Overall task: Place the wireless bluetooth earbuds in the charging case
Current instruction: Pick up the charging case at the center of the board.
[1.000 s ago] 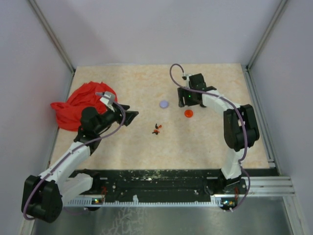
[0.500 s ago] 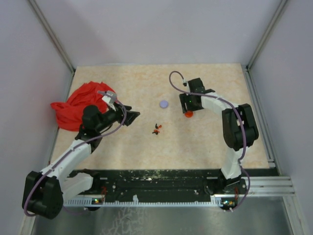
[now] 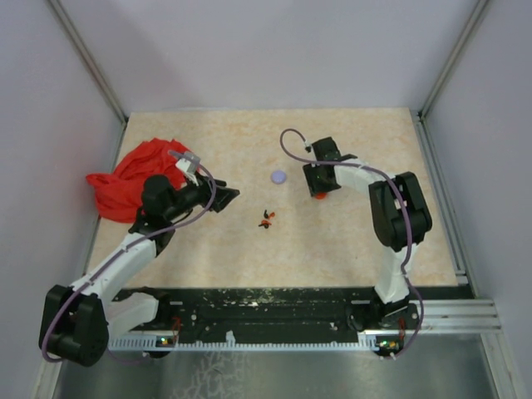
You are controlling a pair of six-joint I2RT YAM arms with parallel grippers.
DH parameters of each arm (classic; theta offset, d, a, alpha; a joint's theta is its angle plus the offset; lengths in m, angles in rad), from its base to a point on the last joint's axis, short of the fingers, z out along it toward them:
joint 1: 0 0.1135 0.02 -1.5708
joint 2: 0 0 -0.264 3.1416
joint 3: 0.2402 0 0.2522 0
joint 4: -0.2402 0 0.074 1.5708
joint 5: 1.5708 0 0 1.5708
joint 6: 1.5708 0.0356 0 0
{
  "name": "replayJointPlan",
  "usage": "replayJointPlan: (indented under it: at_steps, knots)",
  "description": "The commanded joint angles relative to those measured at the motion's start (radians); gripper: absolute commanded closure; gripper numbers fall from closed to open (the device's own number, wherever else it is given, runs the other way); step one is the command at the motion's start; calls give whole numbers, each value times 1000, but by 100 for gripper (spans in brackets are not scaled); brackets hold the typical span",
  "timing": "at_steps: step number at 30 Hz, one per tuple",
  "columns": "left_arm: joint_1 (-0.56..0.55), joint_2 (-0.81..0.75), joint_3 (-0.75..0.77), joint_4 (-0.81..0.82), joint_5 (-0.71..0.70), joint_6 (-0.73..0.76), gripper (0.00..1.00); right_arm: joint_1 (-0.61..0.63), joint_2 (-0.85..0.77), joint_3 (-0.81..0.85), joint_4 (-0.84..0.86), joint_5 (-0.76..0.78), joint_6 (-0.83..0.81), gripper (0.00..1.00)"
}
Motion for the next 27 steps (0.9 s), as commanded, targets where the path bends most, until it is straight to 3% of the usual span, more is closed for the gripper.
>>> replayJointPlan:
  at_steps: [1,12,27]
  knots:
    - [5,21,47,-23,8,-39,32,50,-43,-5,-1,1,-51,62]
    - [38,140,198,-231,135,-65,33,227,-296,-72,68,-148,-260,68]
    - [69,235,240,-206,443,-154,40,397,-535,-171,175,-403,-603,66]
